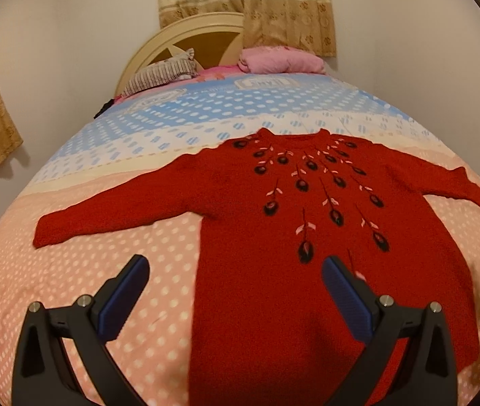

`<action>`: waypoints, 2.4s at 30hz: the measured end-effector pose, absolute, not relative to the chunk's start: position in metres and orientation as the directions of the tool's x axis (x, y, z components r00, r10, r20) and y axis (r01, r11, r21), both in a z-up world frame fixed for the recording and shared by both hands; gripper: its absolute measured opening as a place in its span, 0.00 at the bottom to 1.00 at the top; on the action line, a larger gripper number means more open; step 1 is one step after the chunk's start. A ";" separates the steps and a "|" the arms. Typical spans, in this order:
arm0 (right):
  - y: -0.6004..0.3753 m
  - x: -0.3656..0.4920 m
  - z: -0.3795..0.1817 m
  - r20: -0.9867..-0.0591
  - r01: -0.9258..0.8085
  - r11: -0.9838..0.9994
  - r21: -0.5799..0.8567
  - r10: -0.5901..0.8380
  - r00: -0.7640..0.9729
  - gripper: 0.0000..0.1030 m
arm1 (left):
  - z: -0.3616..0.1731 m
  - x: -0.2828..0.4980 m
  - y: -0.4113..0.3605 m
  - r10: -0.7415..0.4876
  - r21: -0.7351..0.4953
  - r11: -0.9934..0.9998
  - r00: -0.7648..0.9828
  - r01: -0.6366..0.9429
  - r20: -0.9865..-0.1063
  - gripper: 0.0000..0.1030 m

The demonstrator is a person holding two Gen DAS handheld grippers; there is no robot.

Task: Fold small clothes
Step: 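Move the right tool to a sleeve cuff and grasp it, then lift the held sleeve and fold it across the sweater body with the right tool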

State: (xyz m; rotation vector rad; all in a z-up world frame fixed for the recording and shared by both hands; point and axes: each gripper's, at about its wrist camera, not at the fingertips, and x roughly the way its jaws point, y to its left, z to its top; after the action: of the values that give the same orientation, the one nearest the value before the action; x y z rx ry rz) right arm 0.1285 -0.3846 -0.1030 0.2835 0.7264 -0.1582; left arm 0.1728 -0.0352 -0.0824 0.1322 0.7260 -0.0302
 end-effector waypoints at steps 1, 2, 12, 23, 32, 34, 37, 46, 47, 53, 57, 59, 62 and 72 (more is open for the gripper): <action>-0.394 0.132 -0.105 -0.679 0.259 0.944 0.203 -0.055 0.732 0.99 | -0.084 0.179 -0.038 0.025 0.120 0.990 0.747 0.074 -0.665 1.00; -0.409 0.136 -0.108 -0.686 0.288 0.934 0.210 -0.070 0.725 0.99 | -0.086 0.185 -0.039 0.029 0.127 0.989 0.746 0.075 -0.666 1.00; -0.540 0.152 -0.111 -0.717 0.518 0.810 0.275 -0.186 0.672 0.99 | -0.105 0.245 -0.036 0.118 0.194 0.981 0.748 0.014 -0.653 1.00; -0.657 0.165 -0.131 -0.780 0.694 0.648 0.314 -0.241 0.578 0.82 | -0.136 0.288 -0.026 0.161 0.203 0.979 0.695 -0.023 -0.701 1.00; -0.686 0.175 -0.159 -0.803 0.696 0.599 0.396 -0.141 0.578 0.56 | -0.147 0.299 -0.029 0.157 0.198 0.980 0.672 -0.015 -0.724 1.00; -0.682 0.178 -0.158 -0.796 0.679 0.617 0.397 -0.137 0.590 0.44 | -0.148 0.301 -0.031 0.156 0.200 0.980 0.670 -0.011 -0.726 1.00; -0.679 0.181 -0.156 -0.785 0.654 0.632 0.417 -0.113 0.609 0.22 | -0.148 0.301 -0.031 0.156 0.203 0.979 0.670 -0.008 -0.726 1.00; -0.654 0.181 -0.080 -0.662 0.574 0.724 0.383 -0.218 0.717 0.17 | -0.141 0.296 -0.026 0.140 0.174 0.985 0.679 -0.019 -0.721 1.00; -0.649 0.180 -0.066 -0.639 0.561 0.737 0.377 -0.231 0.733 0.17 | -0.140 0.295 -0.026 0.138 0.172 0.985 0.680 -0.019 -0.720 1.00; -0.615 0.191 -0.002 -0.547 0.481 0.816 0.319 -0.256 0.797 0.17 | -0.134 0.289 -0.023 0.106 0.136 0.991 0.686 -0.011 -0.720 1.00; -0.583 0.211 0.027 -0.515 0.424 0.861 0.281 -0.237 0.823 0.17 | -0.129 0.283 -0.017 0.093 0.115 0.993 0.692 -0.013 -0.716 1.00; -0.564 0.220 0.039 -0.498 0.391 0.881 0.267 -0.221 0.838 0.17 | -0.126 0.280 -0.013 0.085 0.105 0.994 0.698 -0.014 -0.711 1.00; -0.532 0.236 0.058 -0.472 0.335 0.913 0.233 -0.195 0.860 0.17 | -0.122 0.278 -0.005 0.087 0.098 0.995 0.707 -0.025 -0.702 1.00; -0.420 0.287 0.094 -0.437 0.156 0.980 0.119 -0.089 0.895 0.17 | -0.124 0.272 0.023 0.066 0.045 0.998 0.709 -0.047 -0.702 1.00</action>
State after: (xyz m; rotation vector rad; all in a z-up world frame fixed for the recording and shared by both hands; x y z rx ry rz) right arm 0.2866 -0.4198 0.0939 0.1533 0.4453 -0.1279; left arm 0.2716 0.0225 -0.1245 0.0247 0.7805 0.0626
